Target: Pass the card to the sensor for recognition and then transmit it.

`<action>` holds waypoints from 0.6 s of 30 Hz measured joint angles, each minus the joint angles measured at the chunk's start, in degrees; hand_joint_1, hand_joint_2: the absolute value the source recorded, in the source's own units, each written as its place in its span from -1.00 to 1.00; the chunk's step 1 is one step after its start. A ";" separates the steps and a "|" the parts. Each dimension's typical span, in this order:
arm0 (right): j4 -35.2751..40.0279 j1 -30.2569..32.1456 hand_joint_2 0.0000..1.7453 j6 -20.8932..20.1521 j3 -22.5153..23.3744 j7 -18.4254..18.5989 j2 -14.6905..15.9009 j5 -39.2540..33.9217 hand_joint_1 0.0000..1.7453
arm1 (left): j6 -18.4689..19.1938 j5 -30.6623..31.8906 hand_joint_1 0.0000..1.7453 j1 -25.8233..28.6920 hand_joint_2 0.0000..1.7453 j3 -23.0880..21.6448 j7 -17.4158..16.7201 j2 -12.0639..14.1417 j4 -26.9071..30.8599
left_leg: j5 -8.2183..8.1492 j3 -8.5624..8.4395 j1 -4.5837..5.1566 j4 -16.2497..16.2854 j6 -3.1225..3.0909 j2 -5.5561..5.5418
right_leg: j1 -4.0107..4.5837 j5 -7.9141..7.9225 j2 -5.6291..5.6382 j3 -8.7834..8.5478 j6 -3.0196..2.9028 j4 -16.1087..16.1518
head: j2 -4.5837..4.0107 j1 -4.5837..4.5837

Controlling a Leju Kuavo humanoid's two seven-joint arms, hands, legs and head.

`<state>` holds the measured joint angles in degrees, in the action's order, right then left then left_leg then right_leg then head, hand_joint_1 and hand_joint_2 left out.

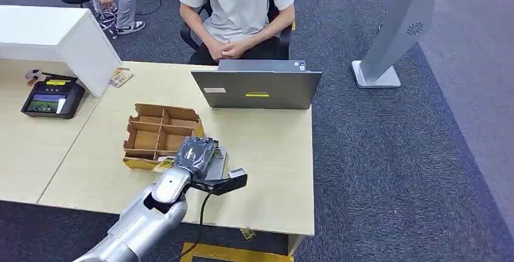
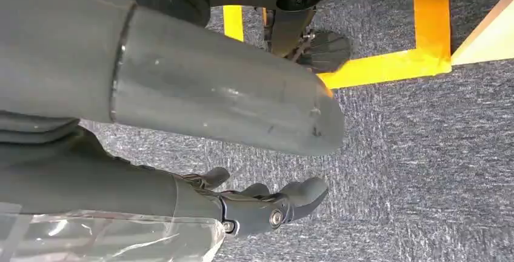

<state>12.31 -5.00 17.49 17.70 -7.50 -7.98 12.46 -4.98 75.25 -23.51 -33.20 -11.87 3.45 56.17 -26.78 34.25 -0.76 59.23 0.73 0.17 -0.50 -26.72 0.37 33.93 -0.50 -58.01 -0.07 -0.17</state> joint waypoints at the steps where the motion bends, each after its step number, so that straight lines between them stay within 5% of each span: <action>1: 0.00 0.00 -1.00 0.00 0.00 0.00 0.00 0.00 -1.00 | -0.02 0.00 1.00 -0.02 1.00 0.00 0.00 -0.02 -0.07 | 0.00 -0.01 0.00 0.00 0.00 0.00 | 0.00 0.00 0.00 0.00 0.00 0.00 | 0.02 0.00; 18: 0.00 0.01 -1.00 0.09 0.00 0.35 0.00 0.37 -1.00 | 0.89 -0.68 1.00 -0.64 1.00 0.61 0.48 -0.15 -1.14 | 0.01 -0.02 0.00 0.00 0.00 -0.01 | 0.00 0.00 -0.02 -0.03 0.00 -0.01 | 0.02 0.00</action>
<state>12.31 -5.00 17.57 17.70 -7.15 -7.98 12.83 -4.09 74.58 -24.14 -32.59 -11.39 3.30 55.04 -26.77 34.23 -0.76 59.23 0.73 0.16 -0.50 -26.72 0.34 33.89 -0.50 -58.02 -0.04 -0.18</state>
